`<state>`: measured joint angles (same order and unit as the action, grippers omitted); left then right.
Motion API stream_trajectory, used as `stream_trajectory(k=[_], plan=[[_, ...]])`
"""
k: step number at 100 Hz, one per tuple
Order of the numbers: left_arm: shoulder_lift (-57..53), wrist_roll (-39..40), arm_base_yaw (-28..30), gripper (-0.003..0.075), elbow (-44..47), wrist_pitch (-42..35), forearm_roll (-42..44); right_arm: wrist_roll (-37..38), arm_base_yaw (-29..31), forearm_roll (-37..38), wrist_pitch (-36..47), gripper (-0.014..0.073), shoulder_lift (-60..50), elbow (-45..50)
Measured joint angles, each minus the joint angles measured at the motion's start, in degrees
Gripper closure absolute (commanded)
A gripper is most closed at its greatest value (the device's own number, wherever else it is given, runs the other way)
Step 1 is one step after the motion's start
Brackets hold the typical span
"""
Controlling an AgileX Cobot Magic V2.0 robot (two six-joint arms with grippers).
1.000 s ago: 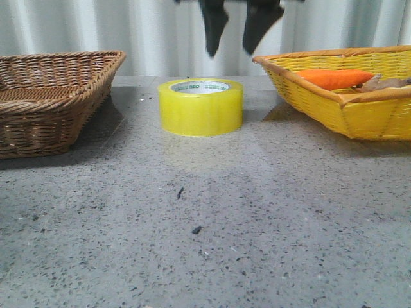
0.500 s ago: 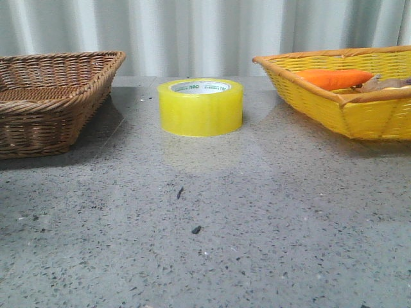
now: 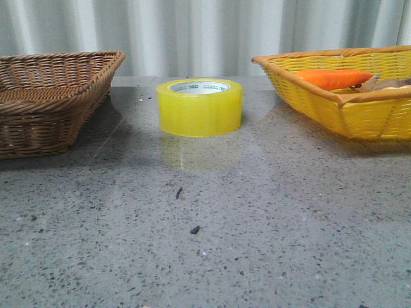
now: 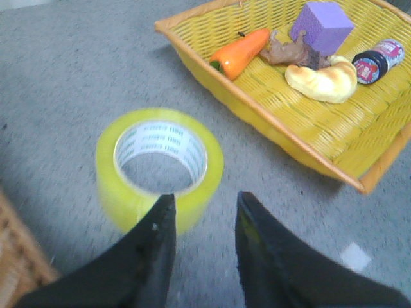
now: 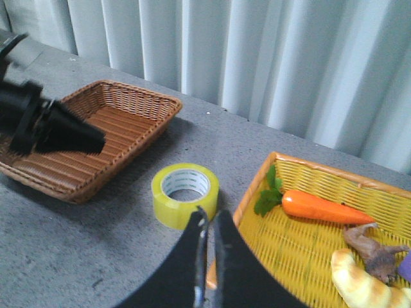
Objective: Transfer tape with both arms
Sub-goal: 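Lower the left gripper onto the tape roll and grasp it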
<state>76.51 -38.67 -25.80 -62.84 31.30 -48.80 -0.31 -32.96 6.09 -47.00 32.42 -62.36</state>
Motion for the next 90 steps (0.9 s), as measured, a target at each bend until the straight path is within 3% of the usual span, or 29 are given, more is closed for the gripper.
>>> stream_trajectory(k=[11, 26, 31, 43, 52, 65, 90], plan=[[7.24, 0.00, -0.03, 0.0487, -7.61, 1.99, 0.00, 0.00, 0.00, -0.29, 2.17, 0.0662, -5.09, 7.11], [15.04, 0.80, -0.03, 0.0262, -16.43, 3.81, 0.58, 0.00, 0.00, -1.40, 3.33, 0.0662, -8.26, 11.43], [17.40, 2.78, -0.03, 0.0218, -19.45, 4.81, 2.04, 0.00, 0.00, -1.55, 3.44, 0.0662, -8.41, 11.98], [22.43, 11.19, -0.58, 0.0250, -27.02, 7.99, 9.12, 0.00, 0.00, -1.66, 4.19, 0.0662, -8.41, 12.76], [25.21, 19.61, -1.90, 0.0295, -31.46, 12.02, 19.92, 0.00, 0.00, -1.70, 4.41, 0.0662, -8.41, 12.76], [27.35, 30.38, -4.15, 0.0300, -36.01, 18.81, 34.27, -0.09, 0.00, -1.79, 4.52, 0.0662, -8.41, 12.76], [30.50, 35.29, -4.92, 0.0300, -37.72, 24.98, 38.79, -0.09, 0.00, -1.83, 4.52, 0.0662, -8.41, 12.76]])
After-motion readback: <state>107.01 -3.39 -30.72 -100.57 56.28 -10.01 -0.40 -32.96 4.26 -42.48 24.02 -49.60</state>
